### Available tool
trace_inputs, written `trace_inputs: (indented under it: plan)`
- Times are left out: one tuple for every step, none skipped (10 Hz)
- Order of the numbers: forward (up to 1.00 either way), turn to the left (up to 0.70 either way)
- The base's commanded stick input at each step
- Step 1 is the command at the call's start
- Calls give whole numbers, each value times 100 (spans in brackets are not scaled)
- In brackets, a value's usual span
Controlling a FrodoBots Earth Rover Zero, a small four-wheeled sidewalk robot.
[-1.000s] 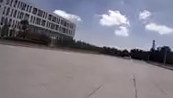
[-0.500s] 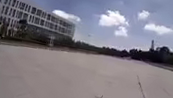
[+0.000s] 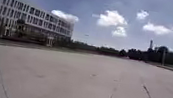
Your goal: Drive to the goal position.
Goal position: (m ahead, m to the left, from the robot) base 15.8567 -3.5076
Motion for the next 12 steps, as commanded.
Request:
trace_inputs:
  plan:
    - [70, -25]
    - [70, -3]
    - [70, 0]
    - [70, 0]
    - [70, -14]
    - [70, -34]
    - [70, -20]
    - [70, -5]
    - [70, 0]
    - [70, 0]
    - [70, 0]
    - [70, 0]
